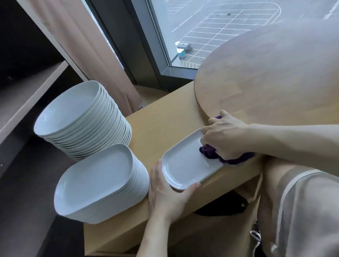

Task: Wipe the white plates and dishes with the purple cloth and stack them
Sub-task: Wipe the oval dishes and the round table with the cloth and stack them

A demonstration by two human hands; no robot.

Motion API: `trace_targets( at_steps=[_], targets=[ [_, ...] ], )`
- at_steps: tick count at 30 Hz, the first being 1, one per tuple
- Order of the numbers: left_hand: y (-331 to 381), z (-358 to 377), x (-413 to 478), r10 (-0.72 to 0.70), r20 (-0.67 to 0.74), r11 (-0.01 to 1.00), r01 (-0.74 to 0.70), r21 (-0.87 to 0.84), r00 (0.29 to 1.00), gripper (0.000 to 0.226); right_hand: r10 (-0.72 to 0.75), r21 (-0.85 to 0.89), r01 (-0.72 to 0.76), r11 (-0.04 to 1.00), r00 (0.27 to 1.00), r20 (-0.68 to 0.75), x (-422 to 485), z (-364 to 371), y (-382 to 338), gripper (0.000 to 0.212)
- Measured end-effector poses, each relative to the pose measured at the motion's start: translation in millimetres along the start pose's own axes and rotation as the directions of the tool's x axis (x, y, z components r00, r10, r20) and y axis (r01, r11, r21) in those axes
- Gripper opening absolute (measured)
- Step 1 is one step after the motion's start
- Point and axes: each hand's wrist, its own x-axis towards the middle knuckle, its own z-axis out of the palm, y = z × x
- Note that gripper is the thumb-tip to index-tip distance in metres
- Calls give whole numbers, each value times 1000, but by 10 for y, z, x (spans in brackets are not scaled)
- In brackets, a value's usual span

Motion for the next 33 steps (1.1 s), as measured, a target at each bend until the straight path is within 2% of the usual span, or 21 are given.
trace_targets(
  at_steps=[2, 8, 13, 16, 18, 21, 24, 29, 33],
  targets=[
    [-2, -1, 5, -6, 14, 1000, 6, 2, 1000, 130, -35, 70, 35, 997, 999, 3, -82, 41, 28, 5],
    [-30, 6, 19, -44, 61, 999, 44, 9, 997, 137, -98, 152, 97, 984, 995, 2, -96, 30, -75, 12],
    [-29, 9, 35, -41, 67, 999, 42, -9, 997, 142, -225, 180, 228, 957, 974, -39, 90, -87, -467, 14],
    [-32, -16, 66, -52, 99, 998, 56, -36, 994, 145, -245, 224, 260, 939, 965, -93, 280, -126, -710, 19],
    [-56, -37, 89, -52, 115, 992, 65, -112, 992, 141, -214, 263, 250, 932, 964, -158, 367, -108, -776, 20],
    [-58, -29, 108, -24, 77, 985, 36, -169, 997, 124, -140, 253, 218, 943, 945, -295, 424, 34, -773, 19],
    [-37, -3, 98, 7, 28, 984, -2, -177, 1000, 116, -24, 238, 118, 964, 931, -365, 479, 159, -720, 25],
    [-44, 4, 72, -1, 44, 990, 7, -142, 999, 130, 30, 94, 2, 996, 941, -338, 501, 168, -524, 29],
    [-12, -2, 55, -36, 37, 992, 40, -116, 999, 136, 76, -24, -83, 996, 975, -209, 306, 110, -206, 37]
  ],
)
